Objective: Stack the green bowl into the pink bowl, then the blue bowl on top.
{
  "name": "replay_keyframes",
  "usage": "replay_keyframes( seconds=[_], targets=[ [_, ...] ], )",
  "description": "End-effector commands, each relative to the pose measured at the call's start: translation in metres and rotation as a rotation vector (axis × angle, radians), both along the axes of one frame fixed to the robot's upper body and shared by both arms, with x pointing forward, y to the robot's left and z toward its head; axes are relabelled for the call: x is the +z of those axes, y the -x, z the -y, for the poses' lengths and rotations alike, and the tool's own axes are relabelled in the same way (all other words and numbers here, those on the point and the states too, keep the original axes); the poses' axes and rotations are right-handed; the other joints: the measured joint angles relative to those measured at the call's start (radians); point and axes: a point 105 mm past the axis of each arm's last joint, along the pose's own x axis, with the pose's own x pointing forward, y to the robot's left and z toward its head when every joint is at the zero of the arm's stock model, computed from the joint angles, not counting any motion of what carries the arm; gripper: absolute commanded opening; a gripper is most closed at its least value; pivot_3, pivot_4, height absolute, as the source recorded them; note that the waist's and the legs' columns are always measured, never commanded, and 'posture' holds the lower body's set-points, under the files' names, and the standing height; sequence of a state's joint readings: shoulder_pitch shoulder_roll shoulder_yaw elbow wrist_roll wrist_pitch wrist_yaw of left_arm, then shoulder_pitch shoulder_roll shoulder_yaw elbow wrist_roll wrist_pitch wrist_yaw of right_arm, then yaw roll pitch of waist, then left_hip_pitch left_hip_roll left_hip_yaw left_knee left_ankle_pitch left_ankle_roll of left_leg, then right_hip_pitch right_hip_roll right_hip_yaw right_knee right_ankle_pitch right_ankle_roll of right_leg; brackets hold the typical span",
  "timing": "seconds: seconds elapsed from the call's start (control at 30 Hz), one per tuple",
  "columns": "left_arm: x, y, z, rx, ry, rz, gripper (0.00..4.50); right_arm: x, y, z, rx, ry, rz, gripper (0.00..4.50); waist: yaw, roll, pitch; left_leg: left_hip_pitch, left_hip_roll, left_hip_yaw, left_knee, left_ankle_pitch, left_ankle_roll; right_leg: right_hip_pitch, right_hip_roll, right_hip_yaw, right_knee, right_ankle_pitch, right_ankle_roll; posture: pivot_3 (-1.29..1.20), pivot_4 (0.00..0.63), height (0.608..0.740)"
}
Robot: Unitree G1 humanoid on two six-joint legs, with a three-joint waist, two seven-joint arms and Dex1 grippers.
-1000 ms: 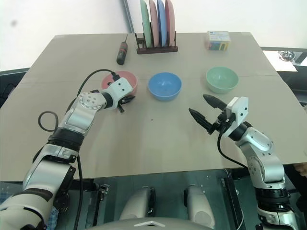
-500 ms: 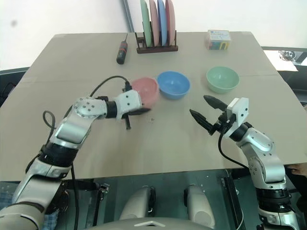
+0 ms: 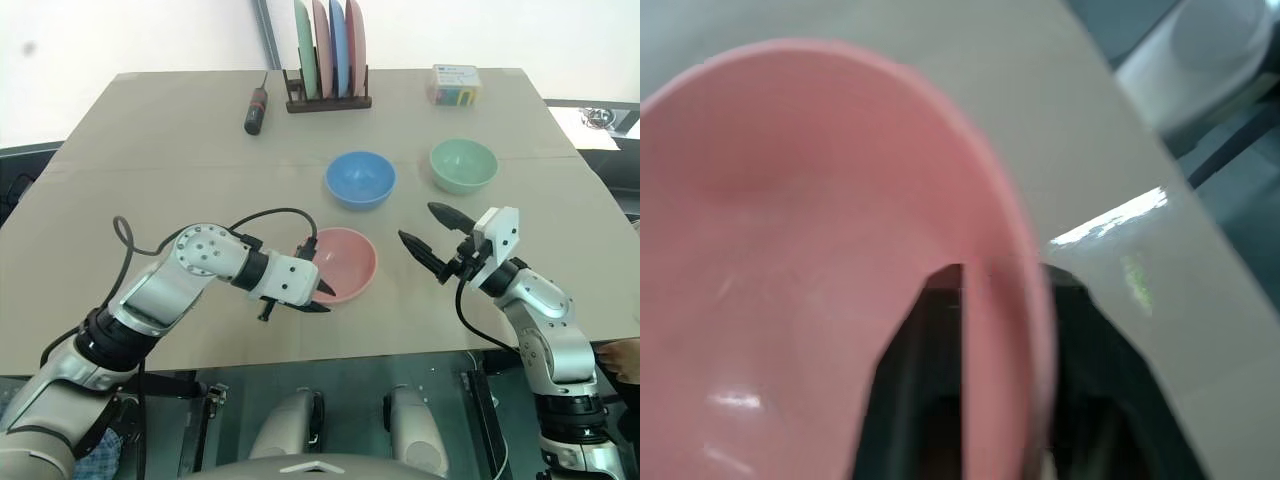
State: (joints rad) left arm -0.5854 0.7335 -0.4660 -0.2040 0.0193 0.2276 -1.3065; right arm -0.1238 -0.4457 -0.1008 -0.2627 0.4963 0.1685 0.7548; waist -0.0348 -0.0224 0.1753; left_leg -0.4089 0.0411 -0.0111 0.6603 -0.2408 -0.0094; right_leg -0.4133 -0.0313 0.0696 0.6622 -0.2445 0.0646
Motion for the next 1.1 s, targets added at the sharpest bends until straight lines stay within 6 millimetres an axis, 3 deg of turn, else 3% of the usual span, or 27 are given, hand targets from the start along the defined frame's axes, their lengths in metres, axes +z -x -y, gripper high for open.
replay_keyframes(
  seconds=[0.03, 0.1, 0.13, 0.3, 0.43, 0.7, 0.9, 1.1],
  targets=[
    [0.014, -0.012, 0.000, 0.026, 0.029, 0.081, 3.27, 0.015, 0.005, 0.006, -0.020, 0.001, 0.068, 3.75, 0.000, 0.000, 0.000, 0.000, 0.000, 0.000, 0.000, 0.000, 0.000, 0.000, 0.000, 0.000, 0.000, 0.000, 0.000, 0.00, 0.150, 0.740],
    [0.018, -0.017, -0.002, 0.053, 0.051, 0.088, 4.14, 0.015, 0.005, 0.007, -0.022, 0.001, 0.067, 3.75, 0.000, 0.000, 0.000, -0.001, 0.000, 0.000, 0.000, 0.000, 0.000, -0.001, 0.000, 0.000, 0.000, 0.000, 0.000, 0.00, 0.150, 0.740],
    [0.021, -0.019, -0.003, 0.065, 0.066, 0.088, 4.35, 0.015, 0.005, 0.007, -0.022, 0.000, 0.067, 3.75, -0.001, 0.000, 0.000, -0.001, 0.000, 0.000, 0.000, 0.000, 0.000, -0.001, 0.000, 0.000, 0.000, 0.000, 0.000, 0.00, 0.150, 0.740],
    [0.040, -0.018, -0.008, 0.138, 0.211, 0.036, 4.35, 0.015, 0.004, 0.008, -0.021, 0.006, 0.067, 3.75, -0.001, 0.000, 0.000, -0.001, 0.000, -0.001, 0.000, 0.000, 0.000, -0.001, 0.000, -0.001, 0.000, 0.000, 0.000, 0.00, 0.150, 0.740],
    [0.066, -0.007, -0.027, 0.242, 0.462, -0.110, 4.35, 0.016, 0.000, 0.011, -0.015, 0.032, 0.056, 3.75, -0.004, 0.000, 0.000, -0.002, 0.000, -0.001, 0.001, 0.000, 0.000, -0.001, 0.000, -0.001, 0.000, 0.000, 0.000, 0.00, 0.150, 0.740],
    [0.062, 0.034, -0.067, 0.350, 0.678, -0.251, 4.35, 0.016, -0.028, 0.024, 0.004, 0.166, 0.006, 3.75, 0.000, 0.002, 0.001, -0.002, 0.001, -0.001, 0.003, 0.000, 0.000, -0.002, 0.000, -0.002, 0.001, 0.000, 0.000, 0.00, 0.150, 0.740],
    [0.071, 0.038, -0.095, 0.532, 1.032, -0.207, 4.35, 0.010, -0.087, 0.055, -0.143, 0.547, -0.009, 3.75, -0.004, 0.003, 0.002, -0.003, 0.000, 0.000, 0.009, 0.000, 0.001, 0.001, -0.002, -0.001, 0.000, 0.001, 0.000, 0.00, 0.150, 0.740],
    [0.073, 0.059, -0.109, 0.577, 1.195, -0.204, 4.35, 0.007, -0.128, 0.062, -0.190, 0.746, -0.024, 3.75, -0.009, 0.003, 0.002, -0.003, 0.001, 0.000, 0.008, 0.000, 0.001, 0.000, -0.001, -0.001, 0.001, 0.003, 0.003, 0.00, 0.150, 0.740]
  ],
)
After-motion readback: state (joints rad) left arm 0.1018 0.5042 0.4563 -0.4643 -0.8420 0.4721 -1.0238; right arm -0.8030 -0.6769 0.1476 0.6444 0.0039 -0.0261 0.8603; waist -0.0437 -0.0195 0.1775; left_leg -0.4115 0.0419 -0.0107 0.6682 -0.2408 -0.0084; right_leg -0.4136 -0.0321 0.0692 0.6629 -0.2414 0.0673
